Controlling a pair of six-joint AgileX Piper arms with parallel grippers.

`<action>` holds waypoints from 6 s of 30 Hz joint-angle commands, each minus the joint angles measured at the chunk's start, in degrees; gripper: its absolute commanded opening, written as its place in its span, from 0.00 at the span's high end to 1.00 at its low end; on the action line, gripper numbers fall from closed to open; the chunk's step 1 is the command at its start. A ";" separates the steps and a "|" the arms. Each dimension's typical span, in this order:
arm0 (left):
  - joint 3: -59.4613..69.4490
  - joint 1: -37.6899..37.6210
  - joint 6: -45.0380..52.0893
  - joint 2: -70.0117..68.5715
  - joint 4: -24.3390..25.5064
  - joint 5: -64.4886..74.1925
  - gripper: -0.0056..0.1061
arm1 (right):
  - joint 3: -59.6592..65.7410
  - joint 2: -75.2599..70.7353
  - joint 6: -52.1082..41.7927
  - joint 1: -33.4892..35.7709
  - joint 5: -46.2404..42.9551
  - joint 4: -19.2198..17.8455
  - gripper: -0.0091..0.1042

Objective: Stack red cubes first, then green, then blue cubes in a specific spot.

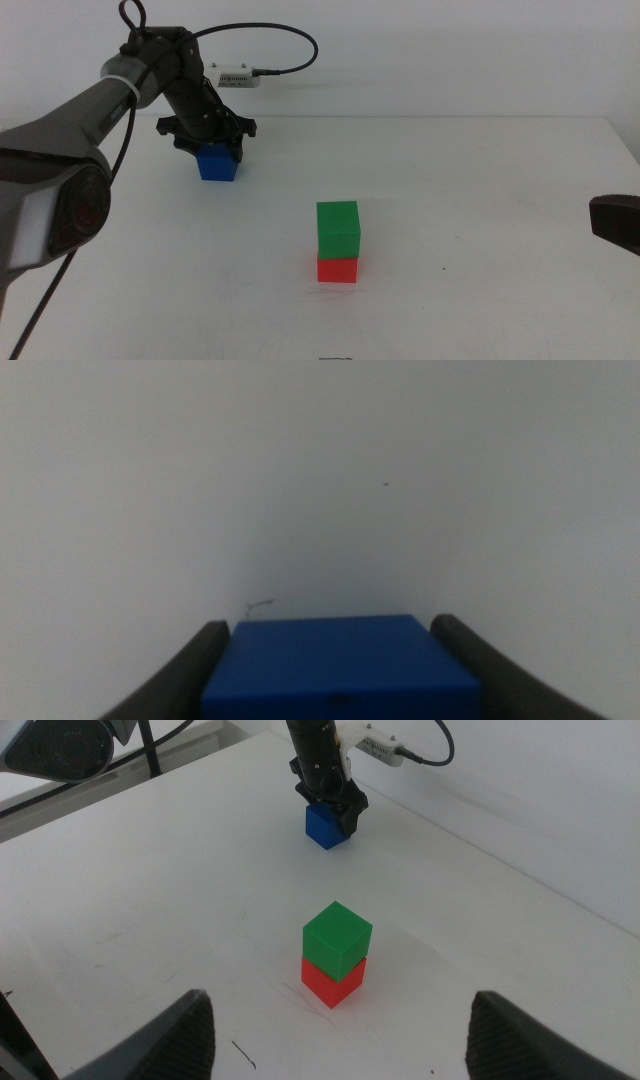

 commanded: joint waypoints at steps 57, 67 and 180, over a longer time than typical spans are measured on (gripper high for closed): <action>32.10 -36.62 -46.96 -40.65 21.71 0.21 0.84 | -1.16 0.08 -0.92 -0.44 -4.13 0.24 0.35; 32.10 -36.56 -47.21 -37.93 22.78 -2.89 0.84 | -1.16 0.08 -0.92 -0.44 -4.13 0.24 0.35; 32.22 -5.38 1.15 -79.51 14.13 -0.32 0.12 | -1.16 0.07 -0.92 -0.44 -4.13 0.00 0.35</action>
